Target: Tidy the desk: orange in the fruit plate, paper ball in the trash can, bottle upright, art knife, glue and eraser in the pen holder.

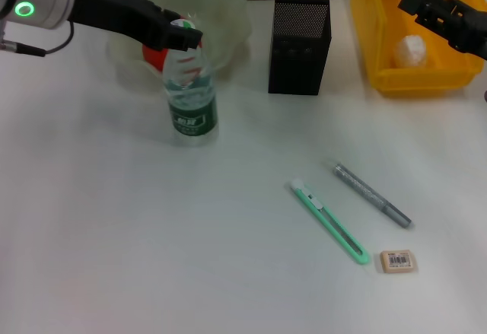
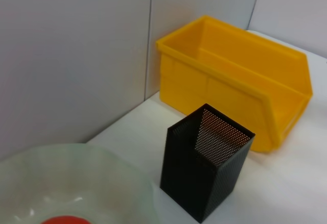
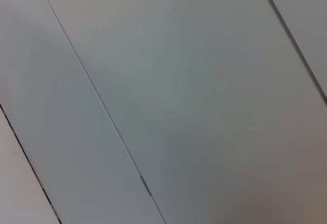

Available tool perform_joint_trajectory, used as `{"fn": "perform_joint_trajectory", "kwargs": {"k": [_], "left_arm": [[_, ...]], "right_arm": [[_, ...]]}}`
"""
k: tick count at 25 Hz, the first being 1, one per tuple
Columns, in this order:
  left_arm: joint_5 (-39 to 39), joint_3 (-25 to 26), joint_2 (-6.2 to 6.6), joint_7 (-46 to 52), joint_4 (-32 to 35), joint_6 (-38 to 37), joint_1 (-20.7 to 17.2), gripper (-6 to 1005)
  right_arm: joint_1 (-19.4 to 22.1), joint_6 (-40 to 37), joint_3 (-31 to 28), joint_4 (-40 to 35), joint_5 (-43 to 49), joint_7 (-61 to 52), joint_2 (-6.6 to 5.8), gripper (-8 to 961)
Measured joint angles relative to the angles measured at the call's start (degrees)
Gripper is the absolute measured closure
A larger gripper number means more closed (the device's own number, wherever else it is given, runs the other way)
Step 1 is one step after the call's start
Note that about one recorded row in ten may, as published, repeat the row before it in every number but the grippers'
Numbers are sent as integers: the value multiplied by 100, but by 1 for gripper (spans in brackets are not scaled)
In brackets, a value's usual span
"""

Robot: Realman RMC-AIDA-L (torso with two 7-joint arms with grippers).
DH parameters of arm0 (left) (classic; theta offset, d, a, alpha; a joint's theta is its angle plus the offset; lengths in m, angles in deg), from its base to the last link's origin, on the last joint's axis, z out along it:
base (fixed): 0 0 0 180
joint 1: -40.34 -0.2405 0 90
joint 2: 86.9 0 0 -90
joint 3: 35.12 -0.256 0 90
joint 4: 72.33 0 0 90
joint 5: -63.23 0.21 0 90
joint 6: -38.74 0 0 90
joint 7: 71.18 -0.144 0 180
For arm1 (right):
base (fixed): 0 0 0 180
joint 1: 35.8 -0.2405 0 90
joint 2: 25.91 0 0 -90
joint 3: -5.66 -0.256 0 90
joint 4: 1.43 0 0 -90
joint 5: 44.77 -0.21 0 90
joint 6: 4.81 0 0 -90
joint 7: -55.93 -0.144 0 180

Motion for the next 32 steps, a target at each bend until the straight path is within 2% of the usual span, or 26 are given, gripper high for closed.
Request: {"fn": "perform_joint_trajectory", "kwargs": {"k": [5, 17, 23, 26, 29, 30, 31, 32], "left_arm": [[87, 191, -16, 16, 192, -148, 8, 589], [73, 276, -28, 13, 178, -252, 55, 772], [-48, 601, -52, 25, 147, -201, 58, 937], [-422, 872, -58, -2, 57, -73, -3, 854], [-1582, 1037, -59, -496, -223, 129, -324, 763], [-2665, 957, -72, -1392, -570, 177, -651, 727], [-2665, 957, -72, -1392, -570, 177, -651, 692], [-3106, 914, -74, -1793, -733, 190, -759, 657]], "right_arm": [[0, 14, 0, 14, -1, 21, 0, 213], [-7, 40, 0, 18, -9, 33, 0, 213], [-9, 51, 0, 21, -9, 33, 0, 213], [-9, 45, 19, 14, -2, 30, 0, 212], [-9, 29, 50, -6, 19, 5, -13, 212], [-9, 23, 52, -6, 20, 0, -22, 212], [-10, 17, 53, -6, 22, -3, -26, 212], [-9, 14, 53, -6, 24, -8, -29, 212]]}}
